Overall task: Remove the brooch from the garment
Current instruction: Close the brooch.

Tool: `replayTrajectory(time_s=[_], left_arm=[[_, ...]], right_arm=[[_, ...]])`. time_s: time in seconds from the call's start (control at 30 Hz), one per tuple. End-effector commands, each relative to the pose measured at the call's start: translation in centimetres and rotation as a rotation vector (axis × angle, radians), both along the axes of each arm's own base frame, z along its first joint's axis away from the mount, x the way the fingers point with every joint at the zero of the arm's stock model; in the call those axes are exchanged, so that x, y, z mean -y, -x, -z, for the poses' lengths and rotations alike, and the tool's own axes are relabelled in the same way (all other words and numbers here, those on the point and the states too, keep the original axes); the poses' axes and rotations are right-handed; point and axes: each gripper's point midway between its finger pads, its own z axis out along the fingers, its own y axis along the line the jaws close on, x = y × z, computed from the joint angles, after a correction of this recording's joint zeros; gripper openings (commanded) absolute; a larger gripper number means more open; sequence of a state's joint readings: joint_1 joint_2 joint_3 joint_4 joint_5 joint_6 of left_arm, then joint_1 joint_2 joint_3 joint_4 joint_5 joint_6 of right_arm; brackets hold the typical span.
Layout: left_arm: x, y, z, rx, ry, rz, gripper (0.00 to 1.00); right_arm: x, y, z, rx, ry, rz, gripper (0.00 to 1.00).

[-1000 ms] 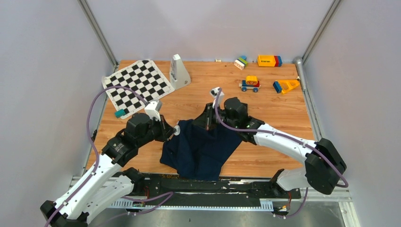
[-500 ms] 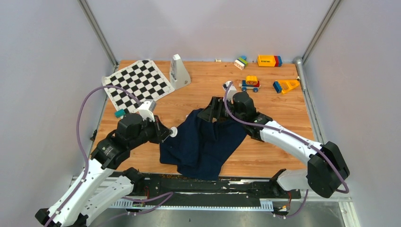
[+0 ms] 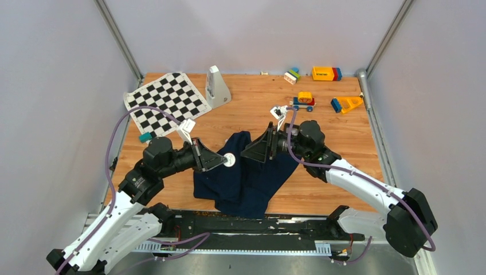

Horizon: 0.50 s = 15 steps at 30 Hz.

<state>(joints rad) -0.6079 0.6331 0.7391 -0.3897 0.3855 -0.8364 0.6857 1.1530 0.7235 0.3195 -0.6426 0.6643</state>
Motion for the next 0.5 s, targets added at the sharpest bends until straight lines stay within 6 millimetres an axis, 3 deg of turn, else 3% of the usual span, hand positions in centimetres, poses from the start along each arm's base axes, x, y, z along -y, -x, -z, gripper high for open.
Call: replayTrajectory(time_s=[0.0, 0.33, 0.47], left_arm=[[1.5, 0.6, -4.5, 0.04, 0.202, 0.061, 0.0], [1.8, 0.7, -5.1, 0.056, 0.255, 0.07, 0.0], [2.0, 0.8, -5.3, 0.063, 0.276, 0.085, 0.0]], right_arm=[[-0.4, 3.5, -4.0, 0.066, -0.159, -0.178, 0.66], [-1.9, 5.4, -5.4, 0.058, -0.205, -0.269, 0.65], [-2.3, 5.1, -5.4, 0.044, -0.198, -0.255, 0.59]])
